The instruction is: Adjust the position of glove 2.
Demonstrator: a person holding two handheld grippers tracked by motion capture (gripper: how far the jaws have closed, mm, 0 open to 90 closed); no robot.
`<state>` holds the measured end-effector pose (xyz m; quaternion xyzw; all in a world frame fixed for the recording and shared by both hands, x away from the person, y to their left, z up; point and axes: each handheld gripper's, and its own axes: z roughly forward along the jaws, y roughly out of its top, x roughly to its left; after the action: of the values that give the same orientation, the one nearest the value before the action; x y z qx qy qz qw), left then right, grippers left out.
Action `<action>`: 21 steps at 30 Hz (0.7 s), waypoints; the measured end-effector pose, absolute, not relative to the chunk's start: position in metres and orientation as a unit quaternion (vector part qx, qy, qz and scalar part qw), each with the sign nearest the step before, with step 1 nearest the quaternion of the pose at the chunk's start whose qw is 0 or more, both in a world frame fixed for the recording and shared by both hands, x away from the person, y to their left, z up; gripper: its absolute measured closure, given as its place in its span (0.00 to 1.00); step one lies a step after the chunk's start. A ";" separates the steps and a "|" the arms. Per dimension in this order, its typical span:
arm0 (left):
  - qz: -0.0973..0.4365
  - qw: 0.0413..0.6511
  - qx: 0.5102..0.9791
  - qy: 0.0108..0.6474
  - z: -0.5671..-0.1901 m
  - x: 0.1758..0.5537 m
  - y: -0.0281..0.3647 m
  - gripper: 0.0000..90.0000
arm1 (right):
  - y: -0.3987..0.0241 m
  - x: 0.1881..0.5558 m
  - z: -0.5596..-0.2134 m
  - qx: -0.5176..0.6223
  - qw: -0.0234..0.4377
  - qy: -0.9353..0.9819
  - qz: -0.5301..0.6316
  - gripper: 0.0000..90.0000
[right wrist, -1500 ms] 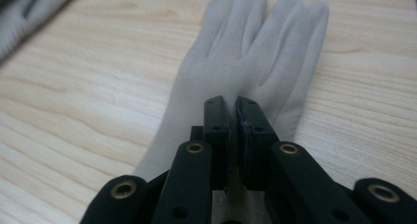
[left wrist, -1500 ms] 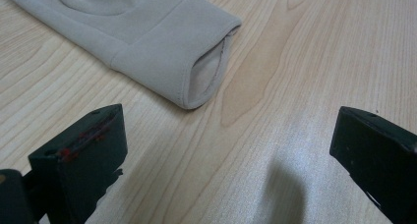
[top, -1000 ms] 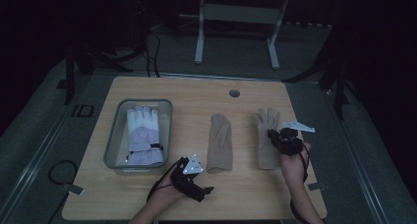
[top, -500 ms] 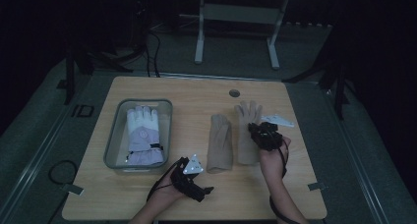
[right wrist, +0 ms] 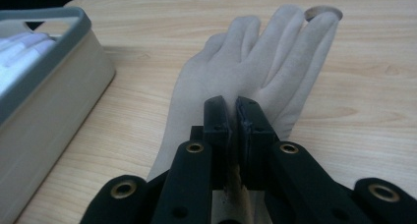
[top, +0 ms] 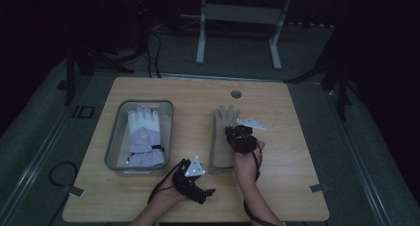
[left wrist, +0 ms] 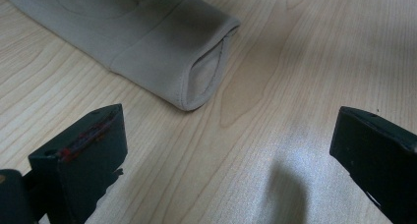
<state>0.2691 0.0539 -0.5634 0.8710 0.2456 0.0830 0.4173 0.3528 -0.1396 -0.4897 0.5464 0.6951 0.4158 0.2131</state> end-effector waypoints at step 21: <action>0.089 0.413 0.872 0.246 -0.564 0.269 0.052 0.01 | -0.126 0.362 -0.541 0.560 0.193 0.718 0.365 0.86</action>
<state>0.2694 0.0524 -0.5640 0.8723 0.2460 0.0894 0.4130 0.3620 -0.1265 -0.5413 0.5597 0.7184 0.3652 0.1932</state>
